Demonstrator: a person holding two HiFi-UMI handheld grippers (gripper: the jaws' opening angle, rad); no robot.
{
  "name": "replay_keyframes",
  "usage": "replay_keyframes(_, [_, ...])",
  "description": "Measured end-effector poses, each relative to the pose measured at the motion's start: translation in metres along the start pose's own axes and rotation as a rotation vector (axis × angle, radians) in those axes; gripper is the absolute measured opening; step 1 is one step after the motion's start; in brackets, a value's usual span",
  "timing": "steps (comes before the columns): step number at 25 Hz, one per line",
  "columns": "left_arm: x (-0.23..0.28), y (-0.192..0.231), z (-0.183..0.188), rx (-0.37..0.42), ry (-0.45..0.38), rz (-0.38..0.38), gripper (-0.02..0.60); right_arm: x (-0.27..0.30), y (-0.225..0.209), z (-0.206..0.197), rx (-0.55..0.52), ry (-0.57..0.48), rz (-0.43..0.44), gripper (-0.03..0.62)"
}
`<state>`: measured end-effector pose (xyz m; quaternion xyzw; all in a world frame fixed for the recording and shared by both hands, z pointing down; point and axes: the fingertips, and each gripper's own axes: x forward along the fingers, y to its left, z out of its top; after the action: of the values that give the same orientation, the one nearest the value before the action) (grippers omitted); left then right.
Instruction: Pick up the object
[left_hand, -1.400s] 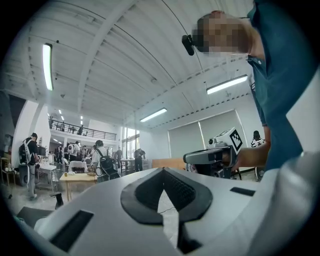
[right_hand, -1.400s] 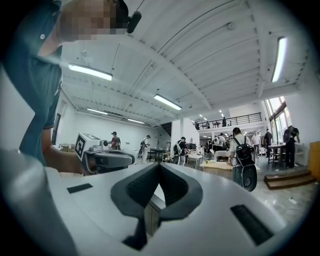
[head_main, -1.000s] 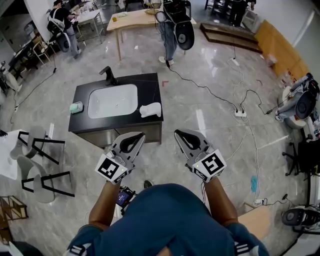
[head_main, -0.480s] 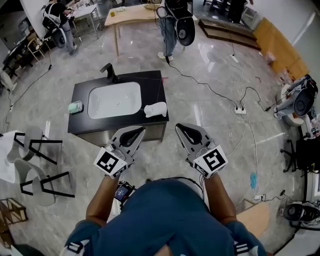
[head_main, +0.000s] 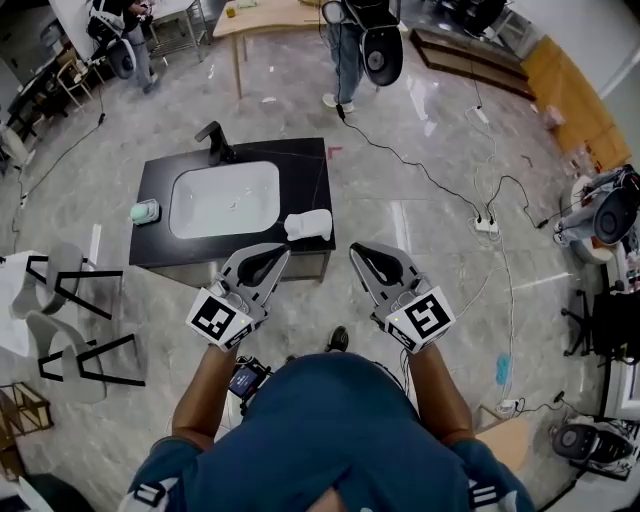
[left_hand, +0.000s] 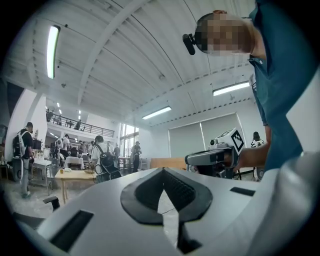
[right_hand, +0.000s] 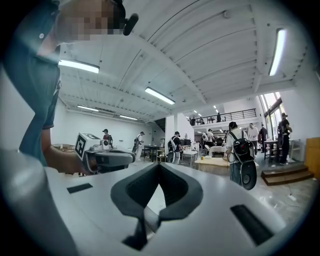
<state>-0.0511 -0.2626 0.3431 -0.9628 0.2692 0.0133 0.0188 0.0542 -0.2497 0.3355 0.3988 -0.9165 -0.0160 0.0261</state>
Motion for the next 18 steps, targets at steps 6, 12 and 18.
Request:
replay_keyframes(6, [0.038, 0.017, -0.005, 0.006, 0.009, 0.042, 0.003, 0.014, -0.041, -0.001, 0.000, -0.019, 0.045, 0.014])
replay_keyframes(12, [0.073, 0.020, -0.005, 0.036, 0.024, 0.069, 0.003, 0.014, -0.072, -0.002, 0.005, -0.034, 0.096, 0.014])
replay_keyframes(18, [0.094, 0.033, -0.004, 0.057, 0.080, 0.051, 0.003, 0.019, -0.094, 0.003, 0.010, -0.067, 0.097, 0.014])
